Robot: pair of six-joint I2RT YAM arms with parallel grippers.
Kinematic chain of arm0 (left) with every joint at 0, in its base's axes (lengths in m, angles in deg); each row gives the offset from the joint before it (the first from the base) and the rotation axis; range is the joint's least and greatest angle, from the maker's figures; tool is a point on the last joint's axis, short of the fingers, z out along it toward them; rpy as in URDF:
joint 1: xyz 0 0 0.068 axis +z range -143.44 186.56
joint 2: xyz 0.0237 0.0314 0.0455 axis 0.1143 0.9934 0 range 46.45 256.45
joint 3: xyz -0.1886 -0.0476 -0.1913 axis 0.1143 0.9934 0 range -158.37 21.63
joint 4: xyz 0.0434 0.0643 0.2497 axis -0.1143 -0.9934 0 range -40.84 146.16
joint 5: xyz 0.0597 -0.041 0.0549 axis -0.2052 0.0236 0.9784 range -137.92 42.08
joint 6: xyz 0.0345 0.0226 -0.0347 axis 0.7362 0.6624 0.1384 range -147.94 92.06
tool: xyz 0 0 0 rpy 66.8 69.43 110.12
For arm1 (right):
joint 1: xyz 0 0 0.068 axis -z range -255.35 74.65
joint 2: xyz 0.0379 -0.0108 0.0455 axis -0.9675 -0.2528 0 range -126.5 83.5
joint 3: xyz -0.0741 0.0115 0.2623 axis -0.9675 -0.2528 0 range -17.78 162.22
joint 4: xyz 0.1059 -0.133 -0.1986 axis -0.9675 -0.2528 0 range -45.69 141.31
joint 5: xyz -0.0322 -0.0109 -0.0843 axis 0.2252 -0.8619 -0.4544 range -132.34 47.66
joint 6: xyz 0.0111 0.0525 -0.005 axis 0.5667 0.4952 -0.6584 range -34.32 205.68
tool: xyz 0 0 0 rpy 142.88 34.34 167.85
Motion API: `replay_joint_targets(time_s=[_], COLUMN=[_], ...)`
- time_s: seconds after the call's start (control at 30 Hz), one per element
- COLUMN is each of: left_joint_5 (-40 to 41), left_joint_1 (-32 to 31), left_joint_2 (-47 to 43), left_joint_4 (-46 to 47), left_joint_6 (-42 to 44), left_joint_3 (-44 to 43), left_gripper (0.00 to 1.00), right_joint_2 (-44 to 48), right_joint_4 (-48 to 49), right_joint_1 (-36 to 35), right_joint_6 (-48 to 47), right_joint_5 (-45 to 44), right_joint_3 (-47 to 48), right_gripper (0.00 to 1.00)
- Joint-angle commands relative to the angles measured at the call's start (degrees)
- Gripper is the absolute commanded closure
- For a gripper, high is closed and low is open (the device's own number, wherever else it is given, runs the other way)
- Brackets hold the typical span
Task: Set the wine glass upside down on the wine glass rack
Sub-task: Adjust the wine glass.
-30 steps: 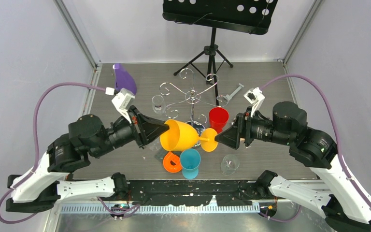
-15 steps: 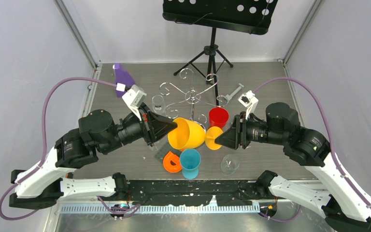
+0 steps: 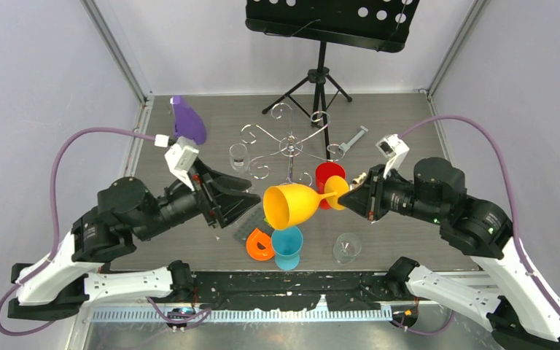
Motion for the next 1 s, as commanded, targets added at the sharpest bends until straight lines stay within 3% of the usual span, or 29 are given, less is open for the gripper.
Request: replay_joint_targets(time_s=[0.0,0.2,0.5,0.73,0.97], left_joint_5=[-1.2,-0.3,1.4,1.0,-1.7], left_joint_1=[-0.1,-0.1,-0.1,0.0,-0.1], left_joint_2=[-4.5,-5.9,-1.5,0.3,1.3], left_joint_4=[5.4,4.2,1.9,2.4,5.3], left_joint_6=[-0.5,-1.4,-2.3,-2.7,-1.6], left_joint_3=[2.8,3.5,3.4,2.8,3.2], left_gripper=[0.48,0.42,0.42,0.43,0.43], right_joint_2=[2.6,8.9,19.8,19.6,17.1], right_joint_4=[-1.7,3.8,23.2,22.6,20.2], right_joint_1=[-0.1,-0.1,-0.1,-0.1,-0.1], right_joint_6=[-10.0,-27.6,-51.9,-72.4,-84.1], right_joint_5=[-8.2,-6.7,0.1,6.3,13.1], right_joint_3=[4.3,0.1,-9.8,-10.5,-8.1], right_gripper=[0.95,0.95,0.95,0.9,0.9])
